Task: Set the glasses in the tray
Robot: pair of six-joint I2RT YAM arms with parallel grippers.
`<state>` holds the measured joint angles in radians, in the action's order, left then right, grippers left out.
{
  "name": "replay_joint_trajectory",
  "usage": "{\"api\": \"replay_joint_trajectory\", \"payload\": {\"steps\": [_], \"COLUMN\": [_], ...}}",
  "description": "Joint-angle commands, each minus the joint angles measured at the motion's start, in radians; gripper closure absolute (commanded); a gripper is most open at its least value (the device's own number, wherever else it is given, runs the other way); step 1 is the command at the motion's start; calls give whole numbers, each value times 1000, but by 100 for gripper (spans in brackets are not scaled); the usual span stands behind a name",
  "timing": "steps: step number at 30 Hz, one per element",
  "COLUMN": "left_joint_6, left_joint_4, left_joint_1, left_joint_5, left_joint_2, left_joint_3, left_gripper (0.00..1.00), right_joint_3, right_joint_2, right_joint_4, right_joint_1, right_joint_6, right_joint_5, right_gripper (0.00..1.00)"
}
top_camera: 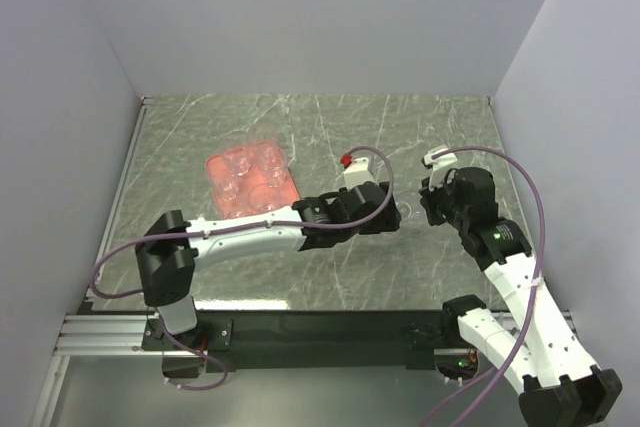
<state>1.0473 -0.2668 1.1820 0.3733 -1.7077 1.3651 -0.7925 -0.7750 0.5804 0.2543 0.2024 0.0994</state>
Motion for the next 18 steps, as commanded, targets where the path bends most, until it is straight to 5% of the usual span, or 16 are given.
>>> {"api": "replay_joint_trajectory", "payload": {"steps": [1, 8, 11, 15, 18], "left_joint_6": [42, 59, 69, 68, 63], "left_joint_4": [-127, -276, -356, -402, -407], "left_joint_1": [19, 34, 36, 36, 36], "left_joint_5": [105, 208, 242, 269, 285], "left_joint_2": [-47, -147, -194, -227, -221], "left_joint_3": [98, 238, 307, 350, 341], "left_gripper": [34, 50, 62, 94, 98], "right_joint_3": [-14, -11, -11, -8, -4], "right_joint_2": [16, 16, 23, 33, 45], "right_joint_4": [-65, -53, -45, -33, -25], "right_joint_1": [16, 17, 17, 16, 13], "right_joint_6": [-27, -44, -50, -57, -51], "right_joint_5": [-23, 28, 60, 112, 155], "right_gripper": [100, 100, 100, 100, 100]}}
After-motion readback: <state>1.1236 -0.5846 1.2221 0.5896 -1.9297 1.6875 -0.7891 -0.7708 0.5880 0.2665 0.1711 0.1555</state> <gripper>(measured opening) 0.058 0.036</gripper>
